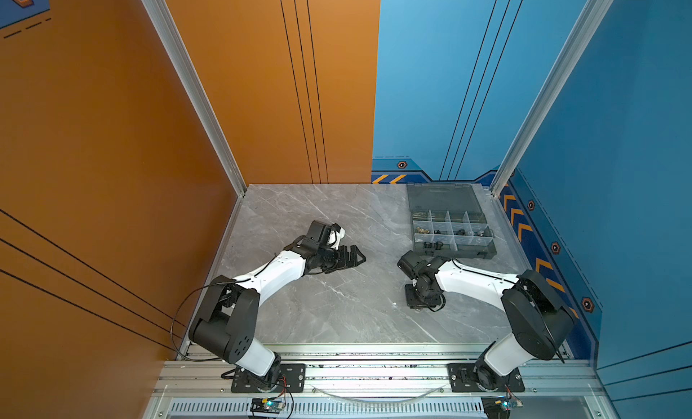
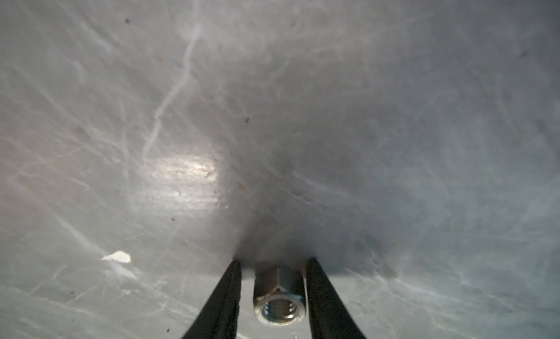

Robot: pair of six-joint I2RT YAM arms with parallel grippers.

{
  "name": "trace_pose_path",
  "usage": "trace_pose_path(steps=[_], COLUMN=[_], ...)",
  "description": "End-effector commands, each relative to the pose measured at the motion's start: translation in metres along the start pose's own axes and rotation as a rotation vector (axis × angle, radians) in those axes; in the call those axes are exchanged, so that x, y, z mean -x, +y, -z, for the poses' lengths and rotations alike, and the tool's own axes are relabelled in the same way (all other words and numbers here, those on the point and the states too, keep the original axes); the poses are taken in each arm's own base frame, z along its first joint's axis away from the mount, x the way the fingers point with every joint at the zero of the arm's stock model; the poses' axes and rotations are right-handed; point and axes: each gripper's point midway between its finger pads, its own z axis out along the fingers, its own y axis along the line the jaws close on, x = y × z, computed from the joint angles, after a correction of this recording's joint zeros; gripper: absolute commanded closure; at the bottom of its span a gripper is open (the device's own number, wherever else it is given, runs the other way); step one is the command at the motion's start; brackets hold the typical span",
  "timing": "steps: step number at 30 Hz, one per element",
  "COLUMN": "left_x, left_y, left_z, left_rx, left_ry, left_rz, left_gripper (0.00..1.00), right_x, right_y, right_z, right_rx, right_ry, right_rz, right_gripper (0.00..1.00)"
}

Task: Sort the screws and nuts into containers
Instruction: Pick up the nut from the bottom-center of the table.

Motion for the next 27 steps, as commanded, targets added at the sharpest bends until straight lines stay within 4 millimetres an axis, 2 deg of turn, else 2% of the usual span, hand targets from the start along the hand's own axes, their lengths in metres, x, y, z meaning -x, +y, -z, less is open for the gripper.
trace_pose_path(steps=[1, 15, 18, 23, 27], left_x=[0.001, -0.001, -0.001, 0.000, 0.001], left_y=[-0.005, -0.006, -0.006, -0.007, -0.007], left_z=[0.005, 0.003, 0.004, 0.005, 0.006], left_rx=[-0.002, -0.001, -0.002, -0.005, -0.003], left_ry=[-0.016, -0.012, -0.013, -0.016, -0.020], left_rz=[-0.010, -0.010, -0.013, -0.017, -0.016], left_gripper=[0.02, 0.02, 0.02, 0.02, 0.02], right_x=[-0.026, -0.029, -0.027, -0.018, 0.007], right_y=[-0.013, -0.015, -0.016, -0.013, -0.001], right_z=[-0.009, -0.009, -0.010, -0.001, 0.024], right_rx=[-0.045, -0.049, -0.055, -0.018, 0.121], right_ry=[0.082, 0.081, 0.077, 0.027, -0.056], right_rz=[0.018, 0.013, 0.012, -0.010, -0.051], right_gripper=[0.62, 0.63, 0.71, 0.98, 1.00])
